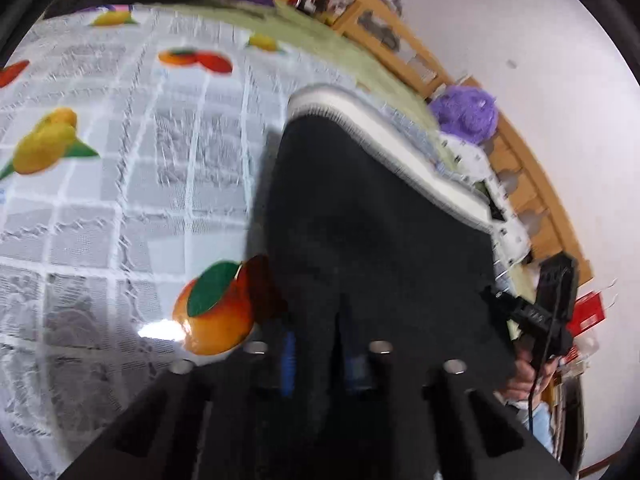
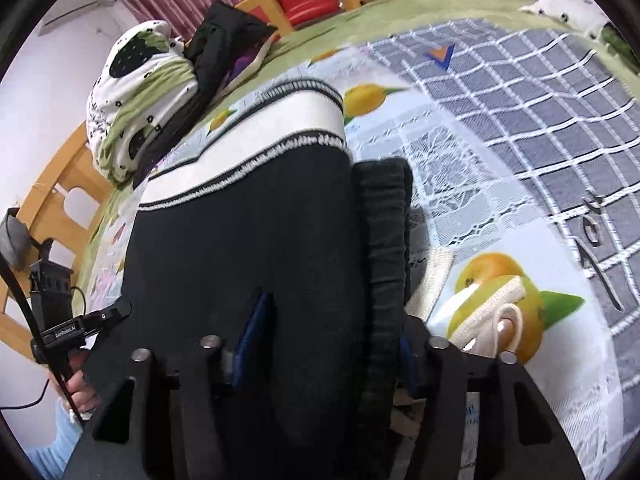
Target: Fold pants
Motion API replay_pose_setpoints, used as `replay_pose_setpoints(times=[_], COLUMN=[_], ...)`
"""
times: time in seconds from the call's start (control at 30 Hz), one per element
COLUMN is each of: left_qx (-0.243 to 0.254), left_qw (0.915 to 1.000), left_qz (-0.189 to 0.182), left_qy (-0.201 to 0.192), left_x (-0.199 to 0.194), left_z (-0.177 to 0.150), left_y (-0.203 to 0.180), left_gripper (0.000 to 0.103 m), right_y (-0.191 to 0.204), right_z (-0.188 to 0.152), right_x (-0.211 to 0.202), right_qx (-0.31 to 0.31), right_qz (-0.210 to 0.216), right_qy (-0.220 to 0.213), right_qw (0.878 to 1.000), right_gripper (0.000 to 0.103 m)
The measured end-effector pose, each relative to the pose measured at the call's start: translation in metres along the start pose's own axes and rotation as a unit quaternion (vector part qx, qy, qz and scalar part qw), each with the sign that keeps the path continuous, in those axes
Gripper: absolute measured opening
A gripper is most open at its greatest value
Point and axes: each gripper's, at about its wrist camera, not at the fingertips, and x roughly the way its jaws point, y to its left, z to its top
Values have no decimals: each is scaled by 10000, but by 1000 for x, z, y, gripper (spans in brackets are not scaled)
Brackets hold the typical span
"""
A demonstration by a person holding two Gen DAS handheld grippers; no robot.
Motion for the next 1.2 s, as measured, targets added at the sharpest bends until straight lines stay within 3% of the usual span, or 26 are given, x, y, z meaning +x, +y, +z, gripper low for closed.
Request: replay_pose_setpoints(times=[0.1, 0.2, 0.27, 0.37, 0.47, 0.57, 0.7, 0.77, 0.83, 0.9, 1.0, 1.07, 1.13, 1.17, 1.2], left_qx=[294, 249, 111, 83, 13, -198, 170, 333, 298, 170, 56, 44, 68, 97, 139], left_qw=[9989, 9981, 9976, 9953, 9926, 9910, 9823, 9789, 9783, 9806, 9822, 9821, 9822, 9820, 9817], left_qz=[222, 283, 329, 701, 1058, 1308, 1796, 1924, 1919, 1791, 1717, 1711, 1696, 1713, 1735], left_qy=[-300, -495, -603, -663, -593, -215, -502, -609, -718, -773, -766, -791, -799, -785, -771], left_x=[-33, -75, -103, -143, -165, -157, -164, -172, -180, -187, -185, -184, -182, -182, -182], left_z=[-2, -5, -7, -15, -32, -54, -73, -75, -72, -66, -55, -52, -50, -50, -51], left_y=[-13, -4, 11, 37, 69, 96, 103, 102, 105, 112, 113, 112, 108, 107, 105], left_gripper=[12, 12, 12, 13, 14, 21, 46, 46, 46, 47, 47, 47, 47, 47, 47], right_y=[20, 61, 89, 126, 153, 168, 184, 192, 203, 214, 220, 216, 213, 213, 215], right_z=[-5, -17, -27, -41, -53, -63, -60, -60, -55, -46, -22, -9, 1, 1, 0], right_x=[-19, -19, -15, 1, 29, 56, 46, 30, 10, 0, 24, 61, 82, 77, 66], right_qx=[217, -57, -181, -248, -345, -679, -1085, -1395, -1730, -1861, -1793, -1579, -1368, -1400, -1493], right_qz=[397, 334, 537, 1045, 1202, 609, -64, -323, -614, -539, -604, -750, -537, -479, -391], right_qy=[-88, -14, 1, 22, 114, 252, 475, 377, -10, -334, -257, 113, 328, 237, 109], right_qw=[9989, 9994, 9984, 9942, 9921, 9955, 9929, 9890, 9830, 9805, 9816, 9845, 9886, 9887, 9880], right_gripper=[31, 29, 28, 27, 28, 38, 44, 44, 44, 46, 47, 47, 37, 29, 14])
